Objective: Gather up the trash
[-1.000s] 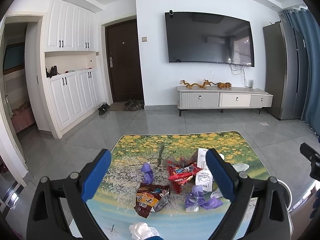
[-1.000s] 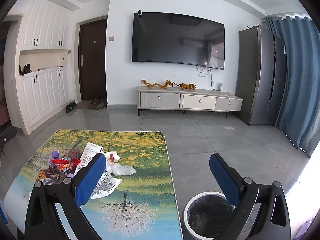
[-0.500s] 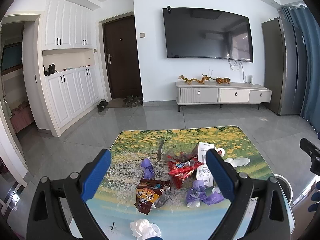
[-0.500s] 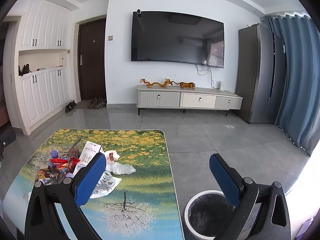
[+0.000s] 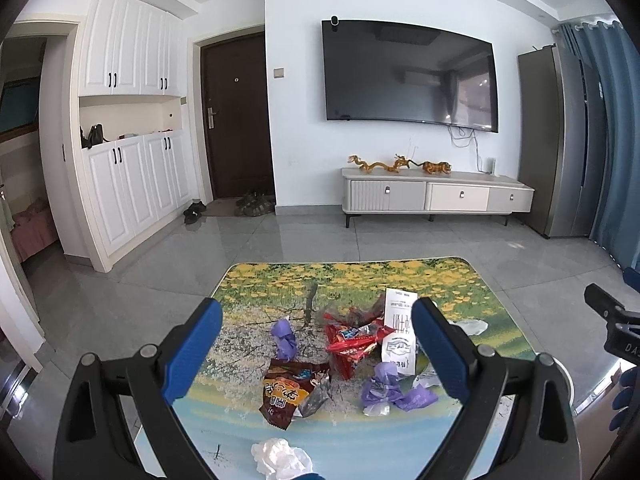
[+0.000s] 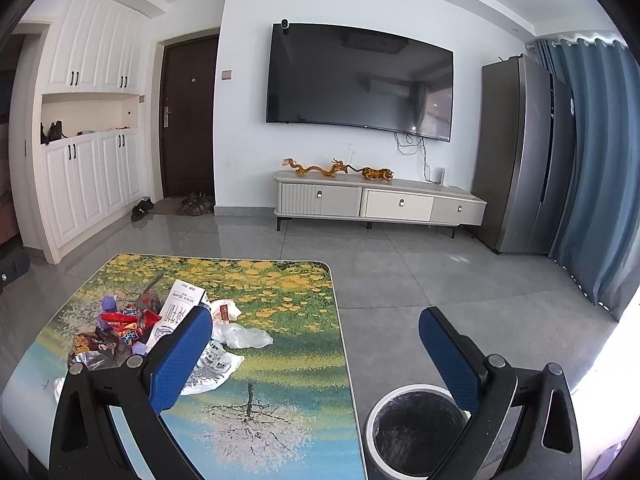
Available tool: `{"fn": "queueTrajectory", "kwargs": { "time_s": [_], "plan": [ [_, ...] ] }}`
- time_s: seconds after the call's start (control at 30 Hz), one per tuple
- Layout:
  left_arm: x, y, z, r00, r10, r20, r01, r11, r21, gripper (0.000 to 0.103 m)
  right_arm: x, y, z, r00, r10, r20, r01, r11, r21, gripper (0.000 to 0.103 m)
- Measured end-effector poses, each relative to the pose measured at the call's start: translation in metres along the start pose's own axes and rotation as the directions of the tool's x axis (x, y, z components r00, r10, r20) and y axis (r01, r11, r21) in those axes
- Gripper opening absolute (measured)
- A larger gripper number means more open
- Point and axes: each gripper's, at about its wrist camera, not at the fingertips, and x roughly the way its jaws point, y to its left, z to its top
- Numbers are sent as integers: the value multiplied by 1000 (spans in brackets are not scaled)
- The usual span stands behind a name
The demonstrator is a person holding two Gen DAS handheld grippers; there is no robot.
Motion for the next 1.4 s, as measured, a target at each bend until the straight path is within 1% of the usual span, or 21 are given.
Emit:
{"fn": "queueTrajectory", "kwargs": {
  "time_s": [0.5,0.8,0.97,1.03,1.1,1.2,1.27,1.33,1.37,1.4],
  "plan": [
    [2,-7,-4,1000,-23,-21,23,999,22,96,-2,-8,1,999,0,34,-1,1000,25,103],
    [7,-7,-8,999,-30,-31,30,999,25,96,3,-9,-1,1000,3,3,-3,1000,28,103],
    [16,2,-14,998,-25,-61,26,1000,15,96,12,-6,-4,998,55,-43,-54,998,23,103],
    [19,10,-19,997,-17,-77,18,1000,11,96,19,-1,-7,991,102,-85,-102,995,10,103],
    [25,22,-26,995,-2,-100,2,1000,7,96,29,7,-10,973,188,-133,-190,982,-5,103],
    [31,39,-40,990,3,-142,-2,1000,8,96,42,24,-17,945,266,-191,-278,960,-42,103],
    [34,48,-52,985,-4,-174,8,1000,22,96,53,40,-23,916,324,-238,-349,934,-72,101],
    [38,57,-70,975,-13,-221,23,999,46,95,63,58,-30,896,348,-277,-390,914,-113,90],
    [41,61,-80,967,-24,-253,38,998,49,95,69,67,-34,888,353,-295,-405,904,-136,87],
    [44,64,-89,958,-40,-284,54,998,44,95,74,74,-38,879,360,-313,-420,894,-153,81]
  ]
}}
